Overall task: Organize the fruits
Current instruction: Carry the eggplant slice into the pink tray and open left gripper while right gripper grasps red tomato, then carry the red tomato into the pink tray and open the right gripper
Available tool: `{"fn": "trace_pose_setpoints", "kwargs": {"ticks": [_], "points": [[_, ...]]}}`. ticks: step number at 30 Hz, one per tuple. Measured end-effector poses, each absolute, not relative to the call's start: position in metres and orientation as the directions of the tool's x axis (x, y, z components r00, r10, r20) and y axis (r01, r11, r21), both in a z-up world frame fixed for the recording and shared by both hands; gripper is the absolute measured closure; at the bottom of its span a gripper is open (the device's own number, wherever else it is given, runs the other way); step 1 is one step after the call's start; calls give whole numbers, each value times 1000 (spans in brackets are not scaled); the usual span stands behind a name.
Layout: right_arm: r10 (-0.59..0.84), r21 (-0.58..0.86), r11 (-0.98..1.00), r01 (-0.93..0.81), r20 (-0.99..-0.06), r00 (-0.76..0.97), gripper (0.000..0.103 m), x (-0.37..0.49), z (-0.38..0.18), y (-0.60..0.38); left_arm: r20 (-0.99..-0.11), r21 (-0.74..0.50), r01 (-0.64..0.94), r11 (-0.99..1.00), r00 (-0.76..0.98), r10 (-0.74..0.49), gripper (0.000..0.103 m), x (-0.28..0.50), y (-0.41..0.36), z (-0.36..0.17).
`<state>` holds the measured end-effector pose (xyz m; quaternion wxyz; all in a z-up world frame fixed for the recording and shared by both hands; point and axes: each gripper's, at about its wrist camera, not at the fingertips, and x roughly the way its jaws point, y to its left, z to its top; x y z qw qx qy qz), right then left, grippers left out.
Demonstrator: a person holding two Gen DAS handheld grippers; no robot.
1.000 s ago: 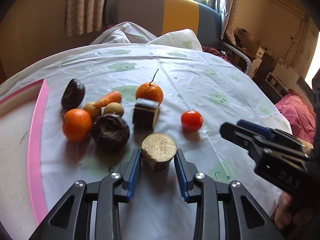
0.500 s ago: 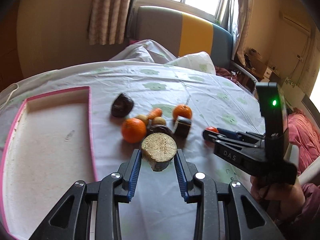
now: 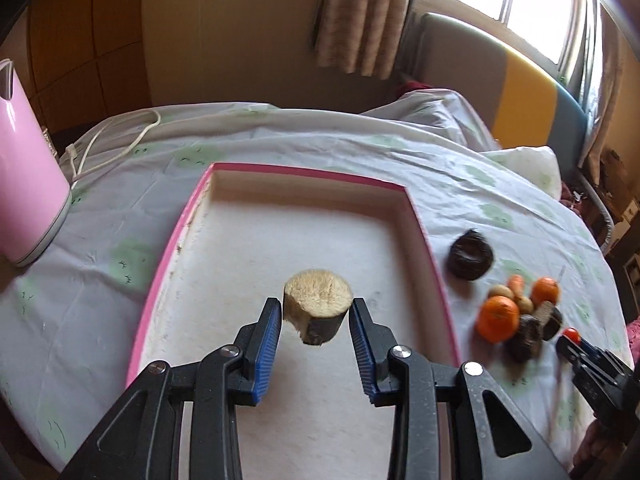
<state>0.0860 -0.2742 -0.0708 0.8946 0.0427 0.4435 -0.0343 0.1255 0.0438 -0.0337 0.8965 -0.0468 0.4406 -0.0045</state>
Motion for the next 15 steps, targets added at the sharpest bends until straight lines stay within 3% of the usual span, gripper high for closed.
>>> {"fn": "trace_pose_setpoints", "kwargs": {"ticks": [4, 15], "points": [[-35, 41, 993, 113, -798, 602, 74, 83, -70, -275, -784, -82, -49, 995, 620, -34, 62, 119, 50, -29], [-21, 68, 991, 119, -783, 622, 74, 64, -60, -273, -769, -102, 6, 995, 634, -83, 62, 82, 35, -18]]}}
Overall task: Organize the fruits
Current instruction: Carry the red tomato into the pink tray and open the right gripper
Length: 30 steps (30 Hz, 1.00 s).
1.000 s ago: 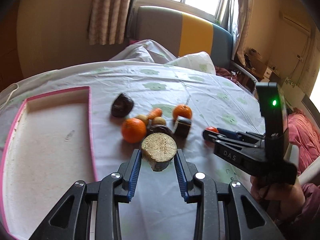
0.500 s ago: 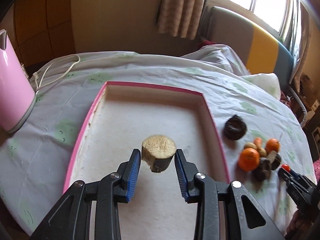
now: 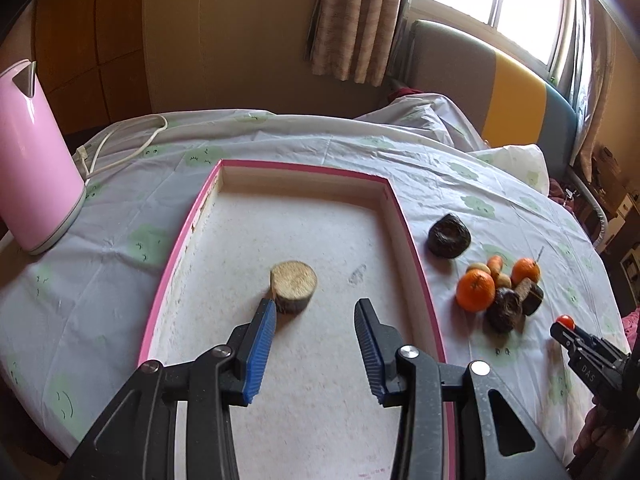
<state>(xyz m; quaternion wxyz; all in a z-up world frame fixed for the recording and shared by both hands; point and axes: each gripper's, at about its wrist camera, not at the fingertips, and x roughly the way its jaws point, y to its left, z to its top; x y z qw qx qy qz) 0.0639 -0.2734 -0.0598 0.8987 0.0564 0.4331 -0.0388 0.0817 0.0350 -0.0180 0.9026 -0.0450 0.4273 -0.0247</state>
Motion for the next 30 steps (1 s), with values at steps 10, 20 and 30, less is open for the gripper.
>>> {"fn": "trace_pose_setpoints", "kwargs": {"ticks": [10, 20, 30], "points": [[126, 134, 990, -40, -733, 668, 74, 48, -32, -220, -761, -104, 4, 995, 643, -82, 62, 54, 44, -21], [332, 201, 941, -272, -704, 628, 74, 58, -13, -130, -769, -153, -52, 987, 633, -86, 62, 44, 76, -26], [362, 185, 919, -348, -748, 557, 73, 79, -28, -70, -759, -133, -51, 990, 648, -68, 62, 38, 81, -24]]}}
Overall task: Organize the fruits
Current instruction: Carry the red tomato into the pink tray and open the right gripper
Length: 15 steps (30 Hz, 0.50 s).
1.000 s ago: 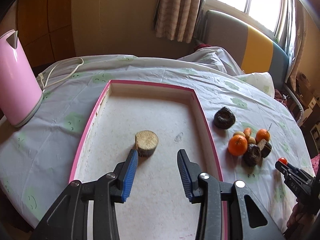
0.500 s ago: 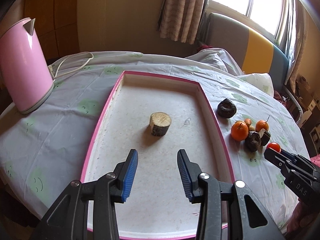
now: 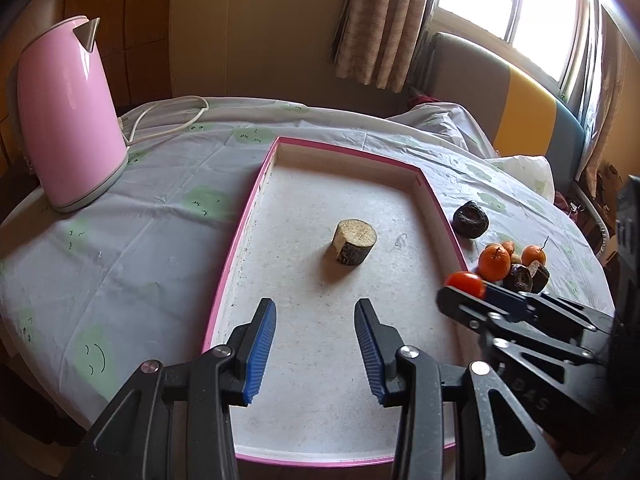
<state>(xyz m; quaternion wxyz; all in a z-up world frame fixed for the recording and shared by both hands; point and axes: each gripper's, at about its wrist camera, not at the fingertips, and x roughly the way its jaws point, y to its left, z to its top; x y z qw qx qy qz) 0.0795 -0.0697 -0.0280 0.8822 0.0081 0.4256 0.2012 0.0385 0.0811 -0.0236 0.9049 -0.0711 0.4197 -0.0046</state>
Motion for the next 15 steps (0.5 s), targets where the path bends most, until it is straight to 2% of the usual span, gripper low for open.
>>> {"fn": "trace_pose_setpoints", "kwargs": {"ticks": [3, 6, 11, 15], "points": [[367, 193, 917, -348, -746, 555, 71, 83, -30, -66, -759, -133, -47, 990, 648, -72, 62, 38, 81, -23], [372, 198, 917, -346, -738, 563, 54, 81, -28, -65, -761, -134, -44, 990, 644, -75, 61, 37, 81, -23], [357, 200, 928, -315, -723, 591, 54, 72, -22, -76, -757, -144, -31, 989, 647, -90, 61, 36, 77, -23], [320, 222, 947, -231, -706, 632, 48, 55, -21, -105, -753, -156, -2, 988, 648, -118, 56, 35, 68, -22]]}}
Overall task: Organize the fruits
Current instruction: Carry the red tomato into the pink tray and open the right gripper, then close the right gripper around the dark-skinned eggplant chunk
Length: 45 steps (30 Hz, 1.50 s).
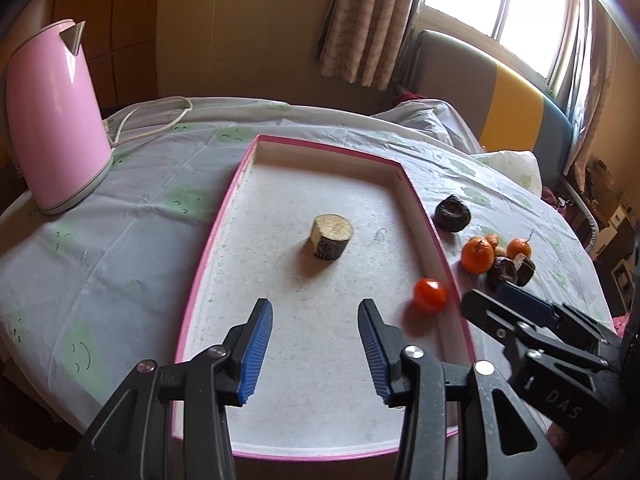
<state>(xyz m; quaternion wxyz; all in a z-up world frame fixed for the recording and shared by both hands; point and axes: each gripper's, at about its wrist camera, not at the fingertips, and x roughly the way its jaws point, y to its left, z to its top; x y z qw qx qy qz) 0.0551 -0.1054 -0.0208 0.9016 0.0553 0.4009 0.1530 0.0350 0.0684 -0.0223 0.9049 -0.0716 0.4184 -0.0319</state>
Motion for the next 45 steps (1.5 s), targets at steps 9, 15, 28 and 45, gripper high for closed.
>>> {"fn": "trace_pose_setpoints", "kwargs": {"ticks": [9, 15, 28, 45], "points": [[198, 257, 966, -4, -733, 650, 48, 38, -38, -185, -743, -156, 84, 984, 647, -173, 55, 33, 41, -18], [158, 244, 969, 44, -745, 648, 48, 35, -45, -206, -749, -159, 112, 981, 634, -194, 55, 35, 27, -17], [109, 227, 969, 100, -753, 649, 48, 35, -51, -225, -754, -118, 223, 968, 615, -233, 55, 34, -5, -20], [108, 293, 941, 170, -735, 669, 56, 92, -42, -248, -748, -148, 279, 949, 596, -291, 56, 33, -17, -26]]}}
